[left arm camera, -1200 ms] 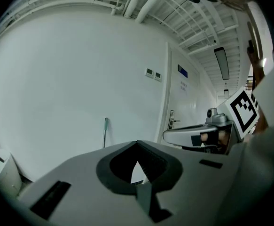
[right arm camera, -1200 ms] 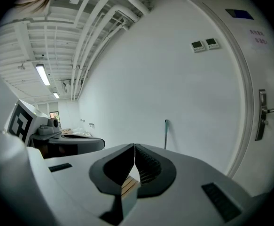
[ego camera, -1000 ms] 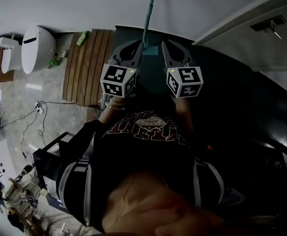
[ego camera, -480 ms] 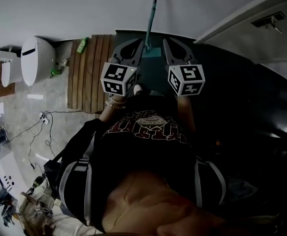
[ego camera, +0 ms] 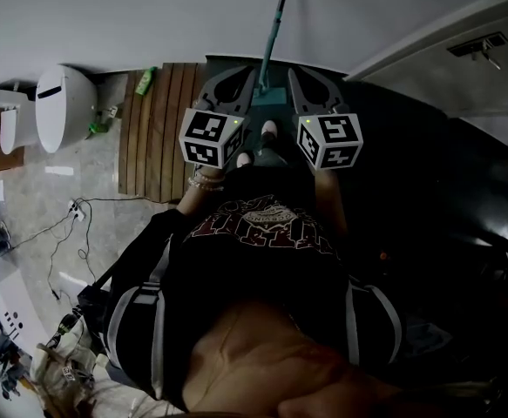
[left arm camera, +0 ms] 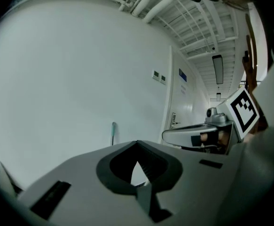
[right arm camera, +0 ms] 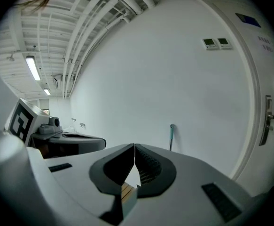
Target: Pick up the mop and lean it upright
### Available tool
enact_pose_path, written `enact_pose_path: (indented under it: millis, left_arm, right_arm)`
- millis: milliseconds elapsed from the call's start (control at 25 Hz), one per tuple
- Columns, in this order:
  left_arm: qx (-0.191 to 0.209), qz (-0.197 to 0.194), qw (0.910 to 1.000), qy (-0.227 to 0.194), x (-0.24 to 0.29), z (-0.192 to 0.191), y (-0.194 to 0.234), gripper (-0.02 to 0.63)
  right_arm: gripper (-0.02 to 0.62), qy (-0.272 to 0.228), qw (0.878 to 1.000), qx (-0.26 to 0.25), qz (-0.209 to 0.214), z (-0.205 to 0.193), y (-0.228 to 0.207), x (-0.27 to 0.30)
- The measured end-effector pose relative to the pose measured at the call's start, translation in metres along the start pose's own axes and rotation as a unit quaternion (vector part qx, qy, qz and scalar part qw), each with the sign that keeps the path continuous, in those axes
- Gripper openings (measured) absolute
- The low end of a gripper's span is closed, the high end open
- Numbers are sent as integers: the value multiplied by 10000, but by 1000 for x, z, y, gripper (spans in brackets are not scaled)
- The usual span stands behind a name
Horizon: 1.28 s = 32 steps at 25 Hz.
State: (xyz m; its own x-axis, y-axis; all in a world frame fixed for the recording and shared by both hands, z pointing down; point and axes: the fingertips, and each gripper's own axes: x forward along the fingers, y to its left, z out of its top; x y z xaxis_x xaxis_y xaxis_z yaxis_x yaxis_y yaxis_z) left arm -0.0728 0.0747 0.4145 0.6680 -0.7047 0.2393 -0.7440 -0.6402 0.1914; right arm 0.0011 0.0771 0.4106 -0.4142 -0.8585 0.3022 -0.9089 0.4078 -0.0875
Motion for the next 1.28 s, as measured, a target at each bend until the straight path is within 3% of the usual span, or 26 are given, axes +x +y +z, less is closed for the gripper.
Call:
enact_pose_path:
  millis: [480, 840, 1280]
  left_arm:
    - [-59, 57, 9999, 67, 74, 18, 24, 46]
    - [-16, 324, 9995, 33, 133, 39, 42, 46]
    - [-163, 665, 9976, -41, 171, 48, 59, 46]
  right_arm:
    - [18, 45, 9999, 35, 112, 21, -57, 57]
    - [18, 50, 9989, 16, 475, 37, -102, 107]
    - [18, 121, 9967, -98, 798, 44, -131, 141]
